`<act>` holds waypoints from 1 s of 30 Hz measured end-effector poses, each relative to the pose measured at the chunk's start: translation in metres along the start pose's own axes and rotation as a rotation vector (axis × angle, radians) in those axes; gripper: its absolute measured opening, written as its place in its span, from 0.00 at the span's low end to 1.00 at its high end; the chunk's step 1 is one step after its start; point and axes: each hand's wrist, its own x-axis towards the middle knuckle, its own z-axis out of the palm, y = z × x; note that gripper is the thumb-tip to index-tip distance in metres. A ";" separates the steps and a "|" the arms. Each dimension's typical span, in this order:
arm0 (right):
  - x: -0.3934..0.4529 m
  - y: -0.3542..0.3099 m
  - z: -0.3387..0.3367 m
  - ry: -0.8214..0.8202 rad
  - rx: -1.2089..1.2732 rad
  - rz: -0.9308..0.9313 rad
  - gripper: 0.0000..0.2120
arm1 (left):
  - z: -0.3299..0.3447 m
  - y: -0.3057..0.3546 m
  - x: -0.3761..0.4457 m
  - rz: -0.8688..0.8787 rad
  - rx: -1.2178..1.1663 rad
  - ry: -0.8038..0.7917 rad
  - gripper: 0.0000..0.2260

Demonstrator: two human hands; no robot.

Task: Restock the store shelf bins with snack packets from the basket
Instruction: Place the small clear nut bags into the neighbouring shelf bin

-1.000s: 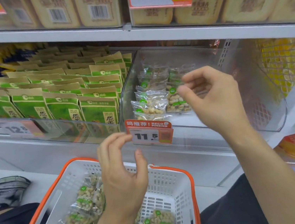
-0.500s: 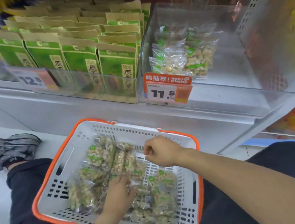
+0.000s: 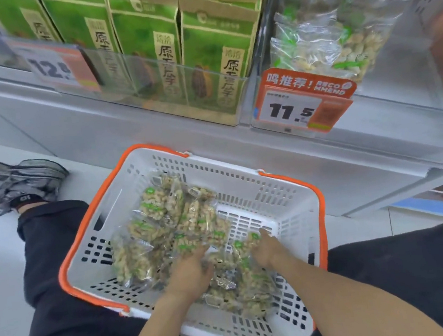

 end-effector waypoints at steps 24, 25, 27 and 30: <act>-0.019 -0.042 0.005 -0.159 0.401 -0.110 0.46 | -0.017 0.006 -0.002 -0.235 -0.455 0.023 0.11; -0.020 -0.042 0.006 -0.191 0.411 -0.103 0.49 | -0.019 0.006 -0.003 -0.268 -0.488 0.001 0.12; -0.021 -0.041 0.006 -0.272 0.426 -0.102 0.52 | -0.022 0.006 -0.006 -0.326 -0.528 -0.036 0.14; -0.026 -0.042 0.001 -0.388 0.495 -0.101 0.44 | -0.022 0.008 -0.010 -0.339 -0.504 -0.091 0.19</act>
